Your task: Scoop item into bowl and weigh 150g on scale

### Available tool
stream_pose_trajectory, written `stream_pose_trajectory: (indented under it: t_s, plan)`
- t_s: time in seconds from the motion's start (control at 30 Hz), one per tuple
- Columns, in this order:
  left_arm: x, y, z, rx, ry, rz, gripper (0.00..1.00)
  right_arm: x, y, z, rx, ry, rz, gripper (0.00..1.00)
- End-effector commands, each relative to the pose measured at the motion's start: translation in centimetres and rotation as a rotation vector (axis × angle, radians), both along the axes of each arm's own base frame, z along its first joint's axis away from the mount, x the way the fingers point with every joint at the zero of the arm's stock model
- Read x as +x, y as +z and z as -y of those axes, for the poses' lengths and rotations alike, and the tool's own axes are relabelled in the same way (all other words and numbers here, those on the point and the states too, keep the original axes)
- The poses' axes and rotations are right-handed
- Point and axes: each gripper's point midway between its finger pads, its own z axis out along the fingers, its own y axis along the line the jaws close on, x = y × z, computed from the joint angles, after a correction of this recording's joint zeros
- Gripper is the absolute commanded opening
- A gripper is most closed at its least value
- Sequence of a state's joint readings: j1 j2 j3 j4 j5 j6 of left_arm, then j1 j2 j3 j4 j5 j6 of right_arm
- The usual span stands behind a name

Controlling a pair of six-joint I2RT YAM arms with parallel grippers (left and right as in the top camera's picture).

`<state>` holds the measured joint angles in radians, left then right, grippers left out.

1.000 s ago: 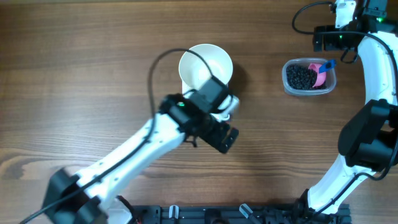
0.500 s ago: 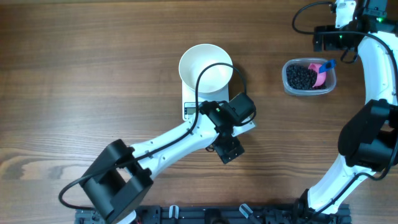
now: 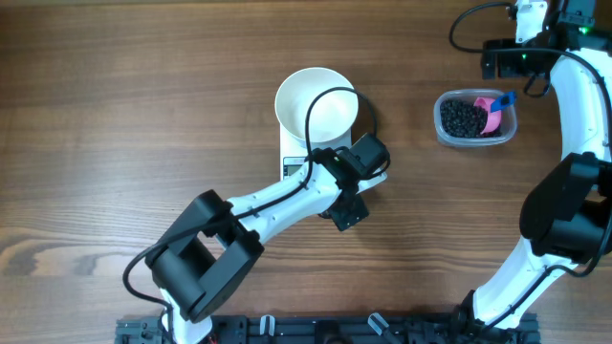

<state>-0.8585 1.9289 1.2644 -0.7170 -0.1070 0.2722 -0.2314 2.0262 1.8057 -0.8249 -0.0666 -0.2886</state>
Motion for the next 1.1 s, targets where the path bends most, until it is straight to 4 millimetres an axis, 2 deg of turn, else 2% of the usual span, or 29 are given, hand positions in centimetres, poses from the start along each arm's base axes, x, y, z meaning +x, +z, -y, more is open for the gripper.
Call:
stream_pose_trajectory:
  t_s: [0.0,0.13,0.33,0.53,0.6,0.87,1.07]
  plan:
    - [-0.4,-1.5,0.4,-0.016,-0.033,-0.069,1.0,0.4,1.4,-0.1,-0.004,0.003,0.034,1.0]
    - [-0.5,-1.6,0.6,-0.034,-0.05,-0.082,1.0,0.4,1.4,-0.1,-0.004,0.003,0.034,1.0]
    - [-1.1,-3.4,-0.7,-0.022,-0.044,-0.091,1.0,0.4,1.4,-0.1,-0.004,0.003,0.034,1.0]
    - [-1.0,-3.5,-1.6,-0.004,-0.033,-0.109,1.0,0.4,1.4,-0.1,-0.003,0.003,0.034,1.0]
    - [-1.8,-3.6,-1.4,-0.017,-0.085,-0.143,1.0,0.4,1.4,-0.1,-0.004,0.003,0.034,1.0]
    - [-1.9,-4.6,-1.7,0.005,-0.083,-0.161,1.0,0.4,1.4,-0.1,-0.003,0.003,0.034,1.0]
    - [-1.7,-4.7,-1.9,0.011,-0.077,-0.154,1.0,0.4,1.4,-0.1,-0.004,0.003,0.034,1.0]
